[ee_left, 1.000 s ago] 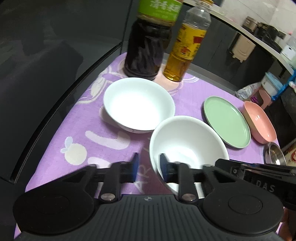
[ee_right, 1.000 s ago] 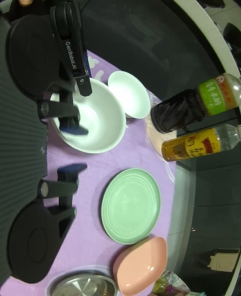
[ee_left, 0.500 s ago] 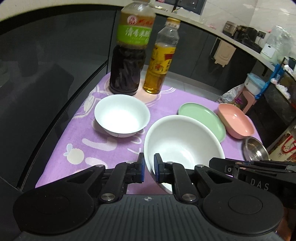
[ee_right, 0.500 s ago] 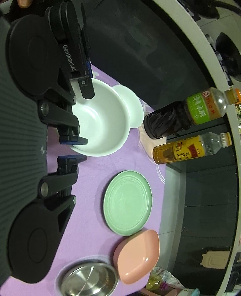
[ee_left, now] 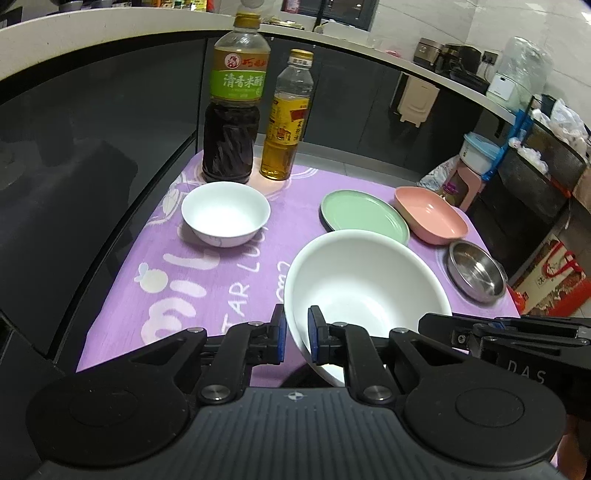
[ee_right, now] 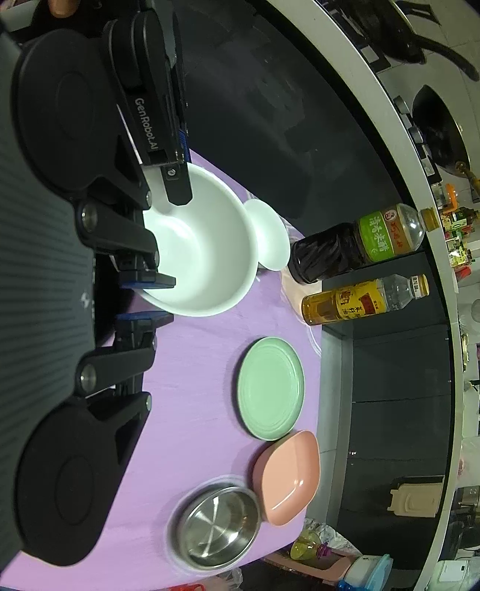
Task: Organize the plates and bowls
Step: 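Carry the large white bowl over the black bowl and lower it inside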
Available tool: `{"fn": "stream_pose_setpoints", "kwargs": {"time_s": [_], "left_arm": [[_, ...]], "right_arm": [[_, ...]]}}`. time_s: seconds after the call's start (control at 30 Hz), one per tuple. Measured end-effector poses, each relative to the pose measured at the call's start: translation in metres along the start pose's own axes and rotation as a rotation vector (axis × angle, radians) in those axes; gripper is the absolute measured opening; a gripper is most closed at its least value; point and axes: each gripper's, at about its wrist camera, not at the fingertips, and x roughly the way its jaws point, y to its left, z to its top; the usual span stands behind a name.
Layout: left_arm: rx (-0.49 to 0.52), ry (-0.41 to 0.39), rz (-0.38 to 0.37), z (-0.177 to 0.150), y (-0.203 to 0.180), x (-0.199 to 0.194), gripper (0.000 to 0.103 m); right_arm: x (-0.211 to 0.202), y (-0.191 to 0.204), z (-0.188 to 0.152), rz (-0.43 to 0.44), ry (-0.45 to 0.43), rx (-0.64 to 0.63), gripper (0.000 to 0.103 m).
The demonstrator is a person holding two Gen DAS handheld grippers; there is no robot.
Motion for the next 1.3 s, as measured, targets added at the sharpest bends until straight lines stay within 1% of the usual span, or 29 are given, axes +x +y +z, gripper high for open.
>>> {"fn": "stream_pose_setpoints", "kwargs": {"time_s": [0.33, 0.67, 0.93, 1.3], "left_arm": [[0.050, -0.001, -0.018, -0.027, -0.011, -0.029, 0.013], [0.086, 0.043, -0.046, -0.055, -0.018, -0.038, 0.013], [0.097, 0.097, -0.047, -0.069, -0.018, -0.031, 0.013], [0.100, 0.122, -0.023, -0.074, -0.016, -0.024, 0.014]], "right_arm": [[-0.027, 0.003, -0.031, -0.007, -0.016, 0.018, 0.016], [-0.045, 0.003, -0.061, -0.031, -0.007, 0.041, 0.016], [-0.040, 0.001, -0.078, -0.049, 0.027, 0.063, 0.016], [-0.032, 0.003, -0.082, -0.044, 0.049, 0.061, 0.016]]}}
